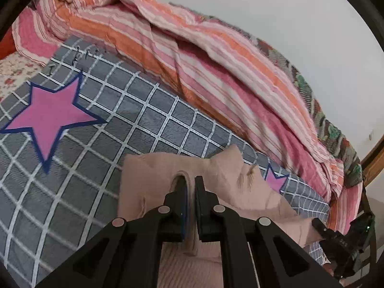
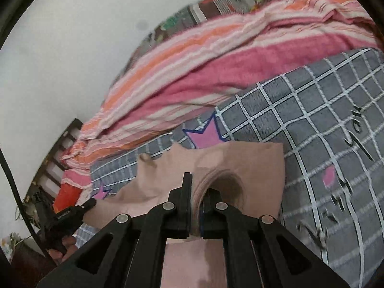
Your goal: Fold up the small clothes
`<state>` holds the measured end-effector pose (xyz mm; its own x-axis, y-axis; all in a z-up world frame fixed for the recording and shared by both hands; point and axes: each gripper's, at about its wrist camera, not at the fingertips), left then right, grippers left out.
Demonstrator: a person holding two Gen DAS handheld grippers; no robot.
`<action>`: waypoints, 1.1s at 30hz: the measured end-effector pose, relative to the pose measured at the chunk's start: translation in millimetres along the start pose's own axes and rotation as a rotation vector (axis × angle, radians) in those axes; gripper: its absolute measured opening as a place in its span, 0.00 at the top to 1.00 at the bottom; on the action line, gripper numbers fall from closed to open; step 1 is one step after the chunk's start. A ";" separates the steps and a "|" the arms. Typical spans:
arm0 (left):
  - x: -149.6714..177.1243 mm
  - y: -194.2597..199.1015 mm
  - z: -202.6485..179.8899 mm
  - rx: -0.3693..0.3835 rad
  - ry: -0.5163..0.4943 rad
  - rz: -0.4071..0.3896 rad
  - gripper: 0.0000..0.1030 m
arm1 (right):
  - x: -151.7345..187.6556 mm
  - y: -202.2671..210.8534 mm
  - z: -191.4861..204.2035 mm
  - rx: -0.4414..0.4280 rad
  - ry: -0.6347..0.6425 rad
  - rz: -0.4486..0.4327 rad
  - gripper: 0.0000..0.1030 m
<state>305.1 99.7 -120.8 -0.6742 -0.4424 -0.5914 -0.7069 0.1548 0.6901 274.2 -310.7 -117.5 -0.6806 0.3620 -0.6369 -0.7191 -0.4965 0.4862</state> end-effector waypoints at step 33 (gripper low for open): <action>122.6 59.7 54.9 0.051 -0.073 0.050 0.34 | 121.9 69.1 -7.6 0.068 0.023 0.175 0.46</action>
<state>168.4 103.2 -175.0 -0.7213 -0.3677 -0.5870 -0.6808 0.2203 0.6985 142.7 -306.9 -166.2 -0.7936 0.2561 -0.5519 -0.5980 -0.4959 0.6296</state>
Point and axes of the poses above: each gripper's, at about its wrist camera, not at the fingertips, and y roughly against the way its jaws point, z to its left, x to its underside, and after that the axes turned 9 degrees about -x, right-handed
